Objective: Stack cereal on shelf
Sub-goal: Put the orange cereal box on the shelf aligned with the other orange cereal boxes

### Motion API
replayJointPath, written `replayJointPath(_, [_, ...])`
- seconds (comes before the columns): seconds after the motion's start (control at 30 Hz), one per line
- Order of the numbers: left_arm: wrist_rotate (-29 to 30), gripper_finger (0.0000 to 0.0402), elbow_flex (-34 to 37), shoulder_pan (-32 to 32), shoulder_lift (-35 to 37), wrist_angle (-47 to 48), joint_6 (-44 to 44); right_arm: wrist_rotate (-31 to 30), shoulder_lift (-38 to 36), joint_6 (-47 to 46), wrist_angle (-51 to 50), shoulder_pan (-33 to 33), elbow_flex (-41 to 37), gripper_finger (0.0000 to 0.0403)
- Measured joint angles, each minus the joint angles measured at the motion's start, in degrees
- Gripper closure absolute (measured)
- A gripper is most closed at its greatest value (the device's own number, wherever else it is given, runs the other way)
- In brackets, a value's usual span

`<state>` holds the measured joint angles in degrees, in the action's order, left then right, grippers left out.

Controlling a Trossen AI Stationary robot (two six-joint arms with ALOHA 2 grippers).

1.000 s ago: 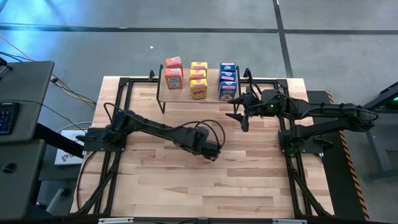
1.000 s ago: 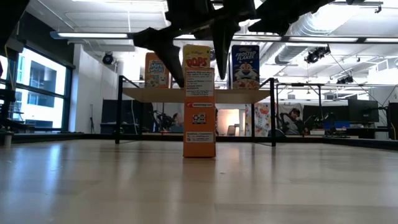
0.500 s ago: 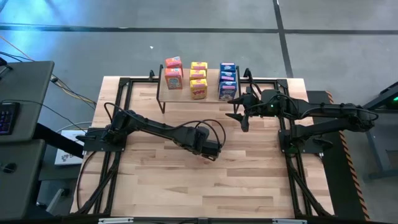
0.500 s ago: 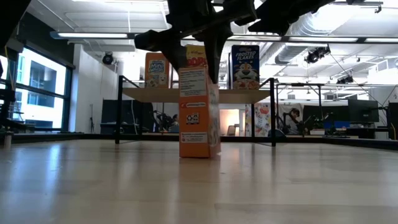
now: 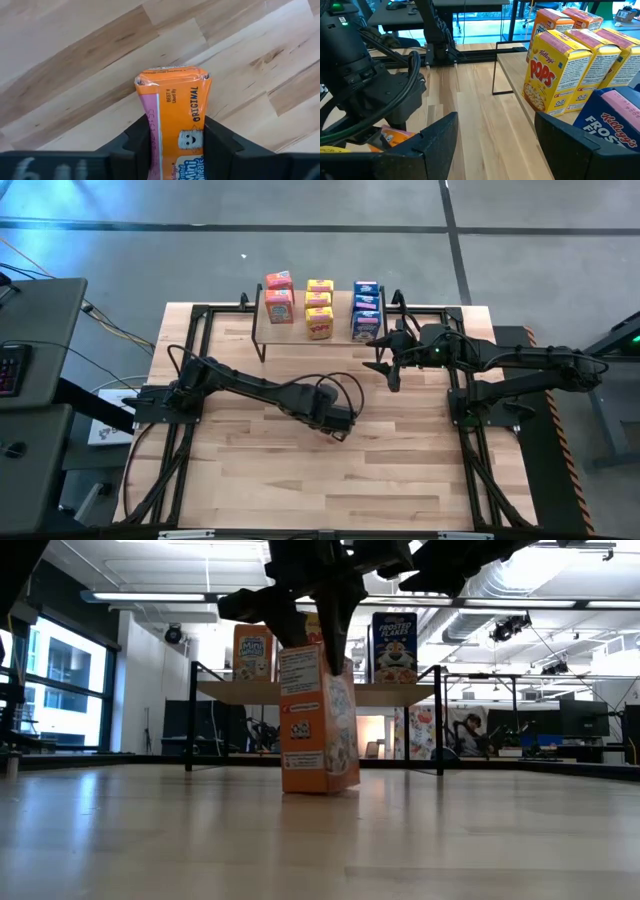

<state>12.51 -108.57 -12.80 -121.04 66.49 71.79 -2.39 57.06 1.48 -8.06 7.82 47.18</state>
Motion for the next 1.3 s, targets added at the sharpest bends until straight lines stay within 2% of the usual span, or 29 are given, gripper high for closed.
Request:
replayJointPath(0.33, [-1.47,0.0281,0.02,-0.1,2.87,4.77,-9.2,0.01,-0.01,0.0,-0.01,0.01,0.0,0.0146])
replayJointPath(0.63, [-0.15,0.0282,0.02,-0.4,9.3,10.93,-23.12,0.01,0.0,0.0,-0.53,-0.01,0.0,0.0146])
replayJointPath(0.8, [0.93,0.0282,0.02,0.1,13.94,14.59,-27.92,0.02,-0.01,0.0,-0.54,-0.01,0.0,0.0146])
replayJointPath(1.0, [3.67,0.0282,0.02,2.31,19.66,18.58,-35.61,0.02,0.0,0.0,-0.58,-0.01,0.0,0.0146])
replayJointPath(1.3, [4.67,0.0282,0.0,8.42,27.05,22.04,-54.77,0.02,0.0,0.0,-0.57,0.01,0.0,0.0146])
